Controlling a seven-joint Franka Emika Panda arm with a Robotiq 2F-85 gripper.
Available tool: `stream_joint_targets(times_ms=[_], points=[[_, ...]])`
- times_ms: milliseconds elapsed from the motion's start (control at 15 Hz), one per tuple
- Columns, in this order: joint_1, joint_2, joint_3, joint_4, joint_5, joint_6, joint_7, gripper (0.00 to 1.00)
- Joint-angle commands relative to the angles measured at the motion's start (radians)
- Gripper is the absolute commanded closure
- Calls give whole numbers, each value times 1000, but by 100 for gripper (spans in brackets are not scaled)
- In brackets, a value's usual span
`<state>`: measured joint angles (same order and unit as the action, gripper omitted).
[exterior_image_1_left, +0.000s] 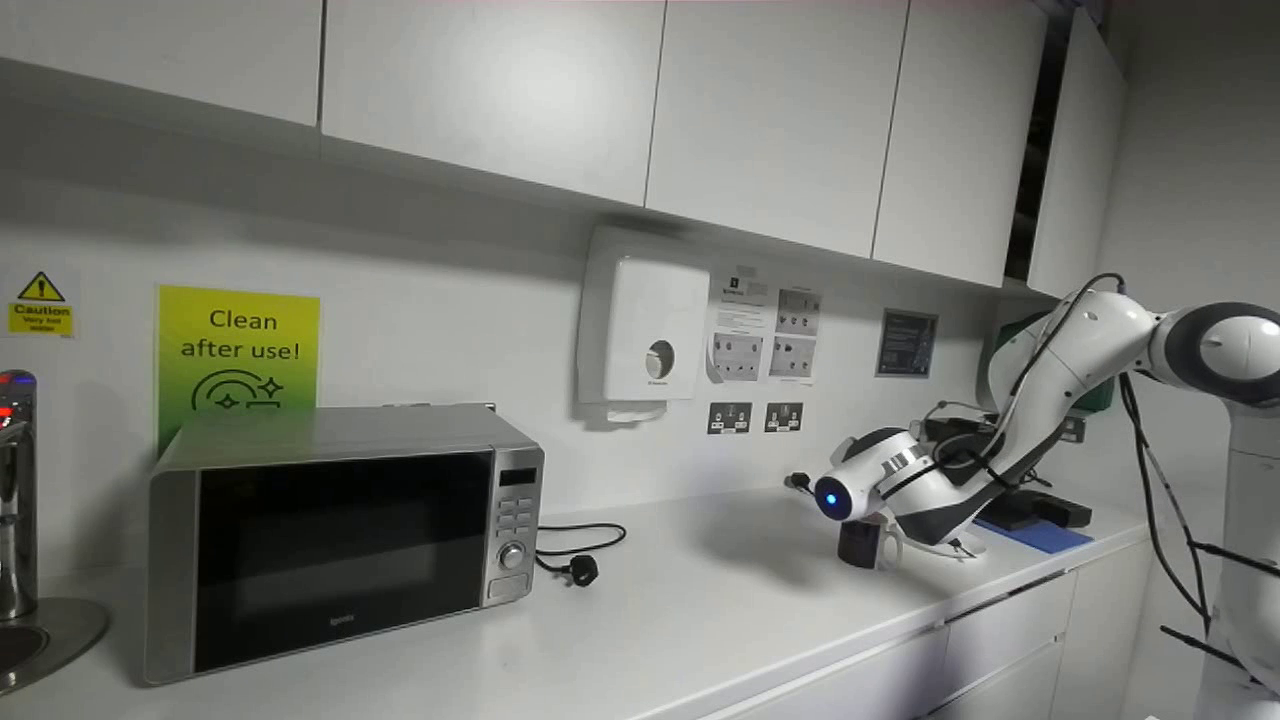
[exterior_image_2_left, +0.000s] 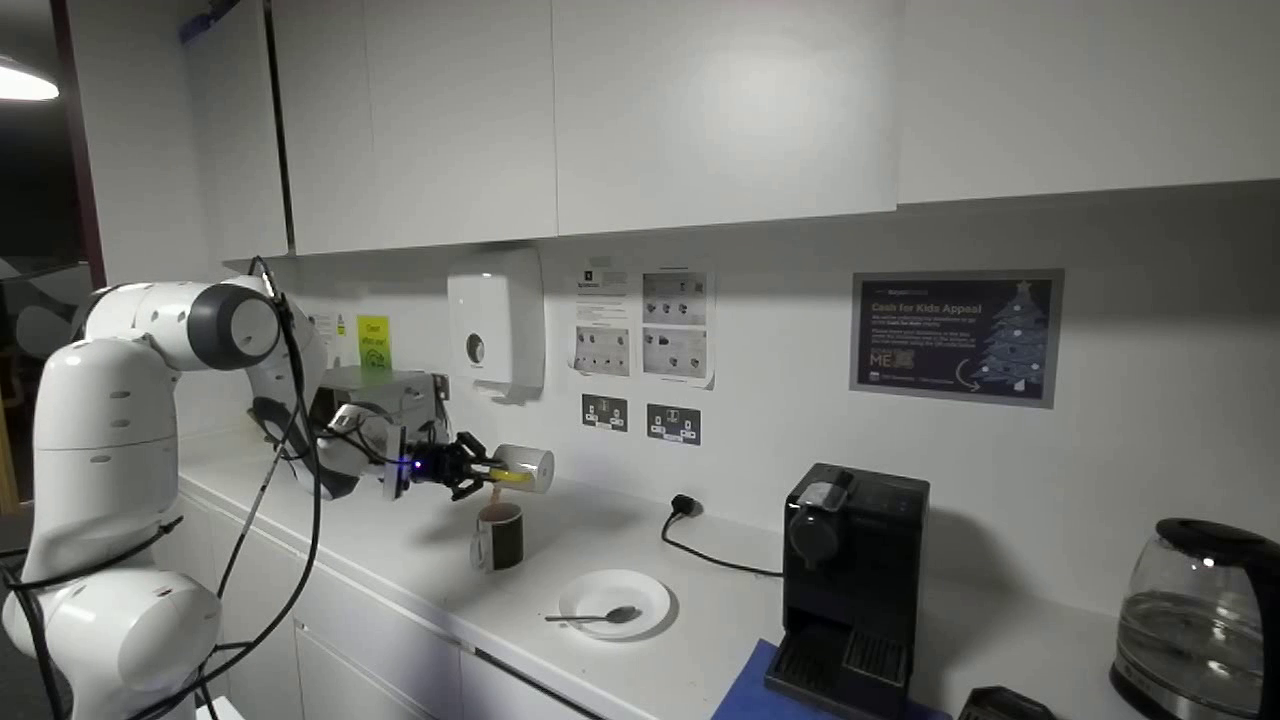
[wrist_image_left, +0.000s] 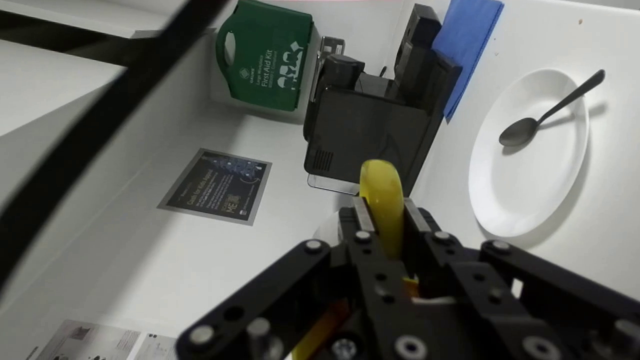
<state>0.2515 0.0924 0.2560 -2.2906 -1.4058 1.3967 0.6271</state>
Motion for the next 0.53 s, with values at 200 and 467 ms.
stream_joint_targets(times_ms=[200, 467], points=[[12, 0, 4, -6, -69, -66, 26, 96], [12, 4, 3, -7, -92, -66, 28, 96]])
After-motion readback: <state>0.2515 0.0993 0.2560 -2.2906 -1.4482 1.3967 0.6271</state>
